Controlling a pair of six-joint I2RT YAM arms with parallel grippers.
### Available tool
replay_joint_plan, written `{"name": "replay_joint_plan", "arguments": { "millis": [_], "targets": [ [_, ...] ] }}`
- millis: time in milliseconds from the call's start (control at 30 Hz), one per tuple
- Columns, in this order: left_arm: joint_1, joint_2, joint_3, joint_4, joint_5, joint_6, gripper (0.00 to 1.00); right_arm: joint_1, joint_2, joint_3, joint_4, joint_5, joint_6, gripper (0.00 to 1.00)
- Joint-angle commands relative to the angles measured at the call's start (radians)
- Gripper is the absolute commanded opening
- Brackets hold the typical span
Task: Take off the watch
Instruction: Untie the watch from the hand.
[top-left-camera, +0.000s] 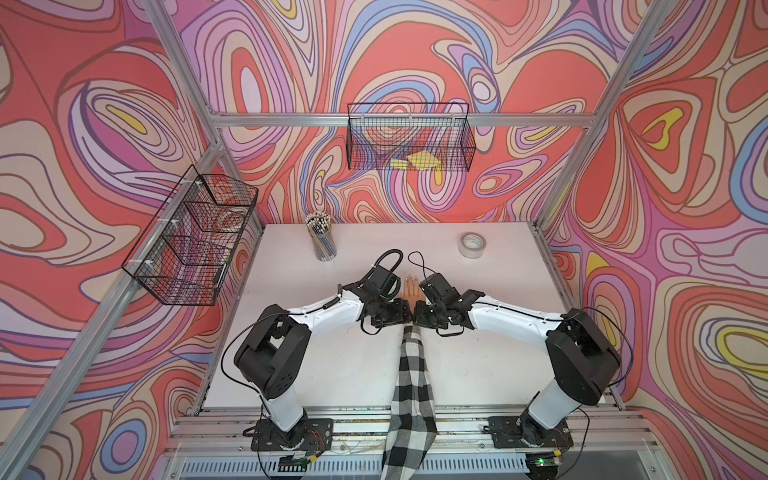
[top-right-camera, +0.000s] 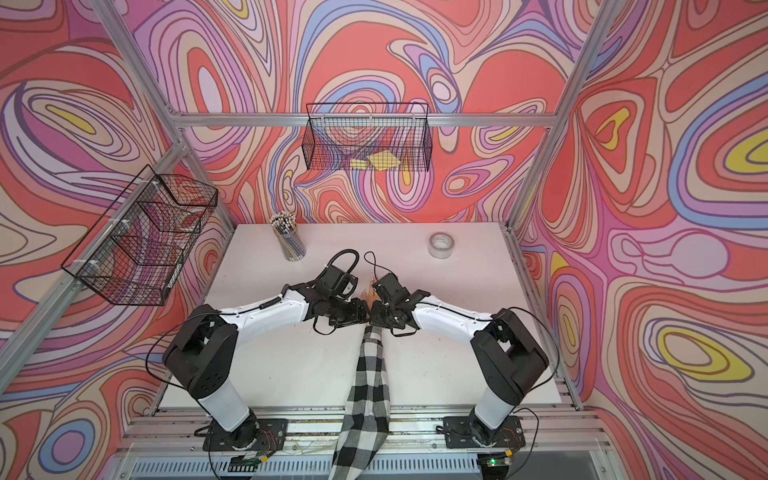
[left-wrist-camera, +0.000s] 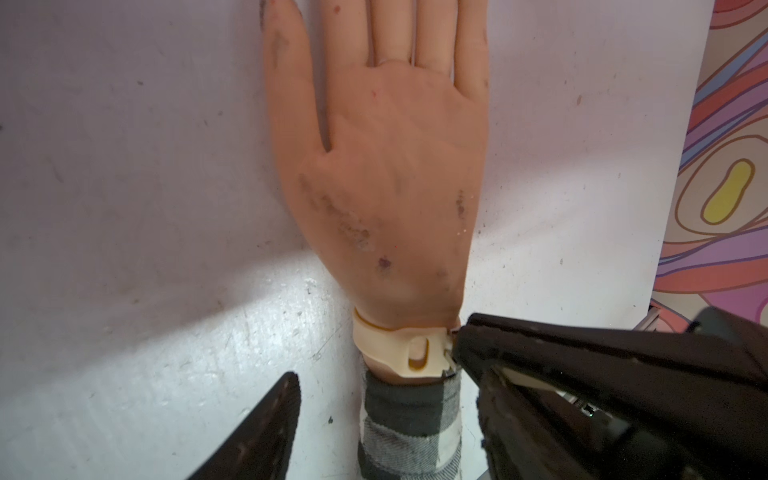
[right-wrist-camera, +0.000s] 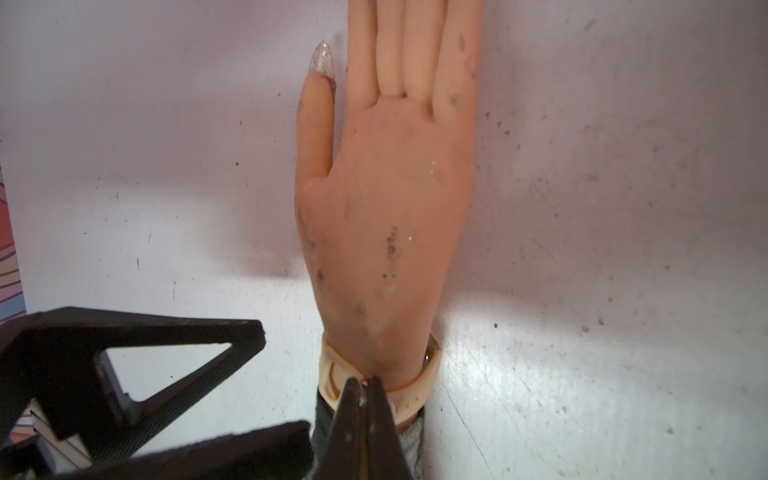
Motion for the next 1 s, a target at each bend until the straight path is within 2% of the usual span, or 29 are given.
{"name": "replay_joint_plan", "arguments": {
  "millis": [0, 867, 967],
  "targets": [
    [-0.010, 0.016, 0.023, 0.015, 0.008, -0.019, 0.70, -0.002, -0.043, -0.009, -0.019, 0.018, 0.015, 0.00],
    [-0.014, 0.062, 0.004, -0.006, -0.049, 0.006, 0.69, -0.002, -0.077, 0.006, -0.044, 0.033, 0.015, 0.00],
    [-0.015, 0.059, 0.002, -0.004, -0.046, 0.005, 0.69, -0.018, -0.125, 0.000, -0.049, 0.027, 0.019, 0.15]
  ]
}}
